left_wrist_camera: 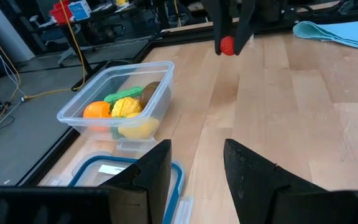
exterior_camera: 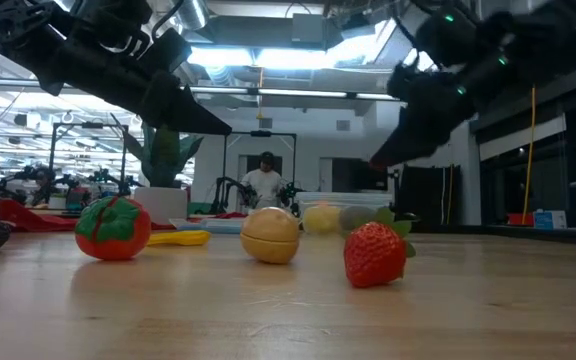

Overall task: Pick and placing Produce into tupperware
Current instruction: Put the raspberry into the transparent bin

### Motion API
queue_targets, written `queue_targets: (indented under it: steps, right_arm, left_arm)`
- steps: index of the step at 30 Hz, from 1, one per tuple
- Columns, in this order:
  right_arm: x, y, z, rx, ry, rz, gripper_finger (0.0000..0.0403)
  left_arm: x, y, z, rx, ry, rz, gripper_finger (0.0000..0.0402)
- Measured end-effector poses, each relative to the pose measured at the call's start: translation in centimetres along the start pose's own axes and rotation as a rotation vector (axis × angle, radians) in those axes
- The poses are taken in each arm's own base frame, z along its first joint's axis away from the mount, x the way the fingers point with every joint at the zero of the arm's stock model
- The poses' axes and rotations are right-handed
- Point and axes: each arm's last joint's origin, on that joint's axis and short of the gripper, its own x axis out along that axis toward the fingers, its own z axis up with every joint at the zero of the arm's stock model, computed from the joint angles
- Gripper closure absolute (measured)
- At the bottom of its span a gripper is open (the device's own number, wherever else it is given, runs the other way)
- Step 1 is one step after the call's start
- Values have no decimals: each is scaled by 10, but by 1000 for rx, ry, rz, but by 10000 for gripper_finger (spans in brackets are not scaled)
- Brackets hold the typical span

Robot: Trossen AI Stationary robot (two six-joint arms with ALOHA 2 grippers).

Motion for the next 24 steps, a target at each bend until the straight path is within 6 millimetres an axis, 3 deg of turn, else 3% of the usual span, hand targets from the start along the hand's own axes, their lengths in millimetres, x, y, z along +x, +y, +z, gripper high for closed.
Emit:
queue_targets:
  steps: [4,12,24]
  right_arm:
    - [-1,-2,-22,34,-130,42,304]
    - [-15,1,-35,-101,-461,258,304]
    - [-19,2,-36,-143,-519,299,304]
  left_arm:
    - [0,0,0,0,0,0,262]
    - [0,0,1,-8,-10,1,262]
    - [0,0,2,-13,-15,2,262]
